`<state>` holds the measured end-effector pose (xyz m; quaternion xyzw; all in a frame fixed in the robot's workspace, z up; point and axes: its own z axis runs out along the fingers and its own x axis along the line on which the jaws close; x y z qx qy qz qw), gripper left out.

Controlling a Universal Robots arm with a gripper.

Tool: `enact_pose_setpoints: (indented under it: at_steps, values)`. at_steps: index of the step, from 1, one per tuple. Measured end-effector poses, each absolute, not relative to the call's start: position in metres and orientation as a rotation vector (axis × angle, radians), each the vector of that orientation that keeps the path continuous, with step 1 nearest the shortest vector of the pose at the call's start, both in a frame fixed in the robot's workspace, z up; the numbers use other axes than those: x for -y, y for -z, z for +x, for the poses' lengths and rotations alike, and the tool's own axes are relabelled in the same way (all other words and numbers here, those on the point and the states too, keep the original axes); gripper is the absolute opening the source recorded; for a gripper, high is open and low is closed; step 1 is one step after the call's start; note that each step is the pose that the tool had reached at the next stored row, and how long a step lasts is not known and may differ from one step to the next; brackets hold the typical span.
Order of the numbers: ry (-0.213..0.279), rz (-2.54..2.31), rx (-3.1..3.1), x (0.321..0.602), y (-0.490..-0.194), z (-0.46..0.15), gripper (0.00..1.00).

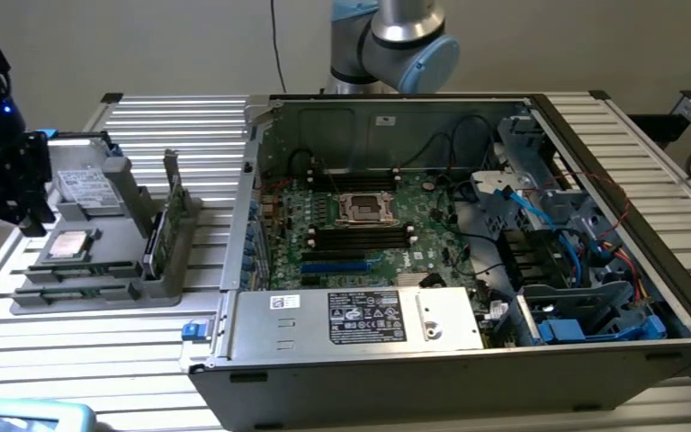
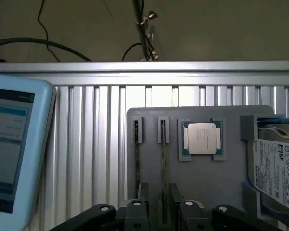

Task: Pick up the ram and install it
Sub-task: 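Pick up the ram and move it above insertion slot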

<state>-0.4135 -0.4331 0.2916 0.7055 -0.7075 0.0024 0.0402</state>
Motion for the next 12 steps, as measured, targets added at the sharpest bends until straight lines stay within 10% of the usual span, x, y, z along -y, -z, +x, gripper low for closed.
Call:
enact_pose_setpoints:
  at_steps: [12]
  values:
    - [0.016, 2.222, 2.087, 0.447, -0.271, -0.414, 0.31]
